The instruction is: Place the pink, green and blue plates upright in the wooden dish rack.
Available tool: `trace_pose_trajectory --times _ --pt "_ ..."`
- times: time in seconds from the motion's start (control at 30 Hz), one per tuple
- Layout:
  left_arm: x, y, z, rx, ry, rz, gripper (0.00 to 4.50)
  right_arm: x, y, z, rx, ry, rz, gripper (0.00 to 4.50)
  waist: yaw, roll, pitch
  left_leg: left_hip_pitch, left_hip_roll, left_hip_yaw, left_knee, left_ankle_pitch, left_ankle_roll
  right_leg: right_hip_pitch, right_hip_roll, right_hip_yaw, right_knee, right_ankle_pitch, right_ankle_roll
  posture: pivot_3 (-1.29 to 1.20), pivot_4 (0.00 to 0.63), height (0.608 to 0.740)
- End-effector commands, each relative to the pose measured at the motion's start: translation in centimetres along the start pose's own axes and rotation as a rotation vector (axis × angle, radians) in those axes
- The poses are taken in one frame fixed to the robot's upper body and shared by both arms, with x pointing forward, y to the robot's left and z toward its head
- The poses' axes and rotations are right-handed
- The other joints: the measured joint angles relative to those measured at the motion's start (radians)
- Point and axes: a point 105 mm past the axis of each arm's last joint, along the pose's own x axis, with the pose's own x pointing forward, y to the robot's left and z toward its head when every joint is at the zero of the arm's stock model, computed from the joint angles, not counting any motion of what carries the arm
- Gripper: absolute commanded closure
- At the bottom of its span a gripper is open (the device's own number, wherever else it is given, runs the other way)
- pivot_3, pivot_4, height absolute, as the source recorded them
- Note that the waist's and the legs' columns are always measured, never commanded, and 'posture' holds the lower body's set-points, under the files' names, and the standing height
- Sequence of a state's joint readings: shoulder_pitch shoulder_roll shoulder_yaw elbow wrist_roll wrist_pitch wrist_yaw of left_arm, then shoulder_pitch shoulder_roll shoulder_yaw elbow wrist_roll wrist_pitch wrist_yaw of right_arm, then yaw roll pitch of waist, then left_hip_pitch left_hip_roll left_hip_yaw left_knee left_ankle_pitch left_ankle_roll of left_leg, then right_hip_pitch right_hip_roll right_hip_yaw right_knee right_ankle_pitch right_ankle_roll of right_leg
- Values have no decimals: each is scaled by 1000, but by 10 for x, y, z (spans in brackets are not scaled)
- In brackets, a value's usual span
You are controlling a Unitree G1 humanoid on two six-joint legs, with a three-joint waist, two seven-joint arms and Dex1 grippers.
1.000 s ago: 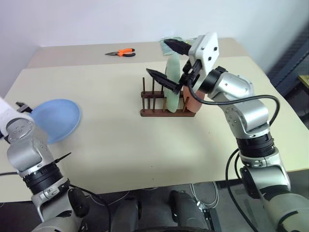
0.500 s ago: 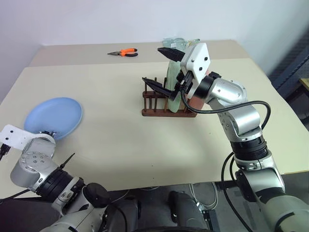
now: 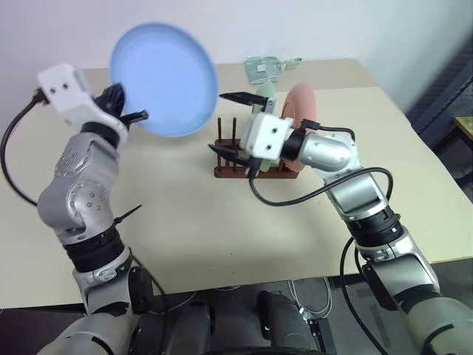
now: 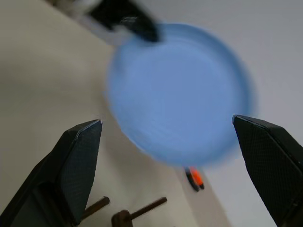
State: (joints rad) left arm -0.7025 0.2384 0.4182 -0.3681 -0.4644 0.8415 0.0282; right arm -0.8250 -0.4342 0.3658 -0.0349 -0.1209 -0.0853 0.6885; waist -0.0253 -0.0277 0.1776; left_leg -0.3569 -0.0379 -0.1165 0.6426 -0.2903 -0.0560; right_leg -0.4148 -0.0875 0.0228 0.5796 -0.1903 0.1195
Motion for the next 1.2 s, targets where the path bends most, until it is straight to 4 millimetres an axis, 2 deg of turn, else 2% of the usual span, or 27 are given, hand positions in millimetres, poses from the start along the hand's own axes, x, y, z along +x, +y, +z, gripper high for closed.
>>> trace_pose_trajectory --times 0.03,0.1,0.23,0.27,0.37,0.53,0.57,0.63,0.7,0.73,0.77,0.8,0.83,0.87,0.93,1.0,1.07,1.1,1.17,1.2 --pt "-2 -23 14 31 -40 -97 4474 7 -12 6 -141 -6 -26 0 2 0 0 0 0 0 0 0 0 0 0 0 0 0 0 0 150 740" --pt "-3 -34 15 25 -39 -137 4474 11 -10 2 -163 11 -14 0 6 0 0 0 0 0 0 0 0 0 0 0 0 0 0 0 150 740" --pt "-6 -41 15 -21 -25 -179 4474 18 -12 -13 -233 71 -3 0 7 0 0 0 0 0 0 0 0 0 0 0 0 0 0 0 150 740" --pt "-7 -43 16 -33 -32 -196 4500 20 -12 -15 -238 77 -4 545 7 0 0 0 0 0 1 0 0 0 0 0 0 0 0 0 150 740" --pt "-11 -47 16 -54 -32 -216 4500 24 -14 -18 -258 88 -5 1790 8 0 0 -1 0 0 1 0 0 0 0 0 0 0 0 0 150 740" --pt "-12 -41 13 -60 -17 -189 4500 25 -13 -19 -267 88 -13 4351 7 0 0 0 0 0 0 0 0 0 0 0 0 0 0 0 150 740" --pt "-13 -41 17 -80 -42 -192 4500 24 -14 -18 -268 83 -22 4432 7 0 0 0 0 0 0 0 0 0 0 0 0 0 0 0 150 740" --pt "-12 -27 32 -146 -130 -130 3820 22 -15 -14 -271 65 -37 4500 7 0 0 0 0 -1 0 0 -1 0 0 0 0 0 0 0 150 740" --pt "-11 -1 51 -238 -242 -12 3109 21 -16 -12 -262 51 -50 4500 9 -1 1 0 0 -1 1 1 -1 0 0 0 0 0 0 0 150 740" --pt "-11 28 57 -231 -290 125 2593 21 -18 -8 -238 29 -73 4500 9 -1 1 -1 0 -1 1 1 -1 0 0 0 0 0 0 0 150 740" --pt "-14 52 58 -160 -305 234 2137 21 -21 -3 -208 7 -101 4500 6 -1 1 0 0 -1 1 1 -1 0 0 0 0 0 -1 0 150 740" --pt "-18 71 59 -13 -312 319 2137 21 -27 3 -153 -26 -143 4500 3 0 0 1 0 -1 0 1 -1 0 0 0 0 0 -1 0 150 740" --pt "-21 81 60 97 -316 361 2137 20 -32 9 -106 -58 -179 4500 -5 0 0 1 0 0 -1 1 -1 0 1 1 0 0 -1 0 150 740" --pt "-23 87 55 160 -301 366 2137 20 -37 16 -58 -91 -211 4500 -10 0 0 3 0 1 -4 2 -2 -1 1 2 0 0 -1 0 150 740" --pt "-26 96 41 150 -275 349 2137 18 -47 28 74 -161 -269 4500 -7 0 0 2 0 0 -8 4 -7 -3 1 2 0 0 -1 0 150 740" --pt "-29 94 8 294 -166 270 2137 16 -55 43 315 -268 -311 4500 -2 -1 -1 1 0 0 -10 4 -6 -5 0 2 0 1 -2 0 150 740" --pt "-35 80 -31 431 -55 138 2137 13 -63 52 651 -388 -357 4500 5 -1 -1 1 0 -1 -11 4 -5 -6 0 2 0 1 -2 0 150 740" --pt "-40 71 -47 419 -30 82 2137 11 -67 55 811 -441 -382 4500 8 -1 -1 1 0 -1 -11 4 -5 -6 0 2 0 1 -3 0 150 740" --pt "-48 63 -69 387 10 37 2137 11 -68 55 1038 -488 -409 4500 15 -1 -1 0 0 -1 -11 3 -5 -6 0 2 0 2 -4 0 150 740" --pt "-50 61 -74 398 19 29 2137 11 -67 57 1081 -491 -409 4500 16 -1 -1 -1 0 -1 -11 3 -5 -6 0 2 0 2 -5 0 150 740"
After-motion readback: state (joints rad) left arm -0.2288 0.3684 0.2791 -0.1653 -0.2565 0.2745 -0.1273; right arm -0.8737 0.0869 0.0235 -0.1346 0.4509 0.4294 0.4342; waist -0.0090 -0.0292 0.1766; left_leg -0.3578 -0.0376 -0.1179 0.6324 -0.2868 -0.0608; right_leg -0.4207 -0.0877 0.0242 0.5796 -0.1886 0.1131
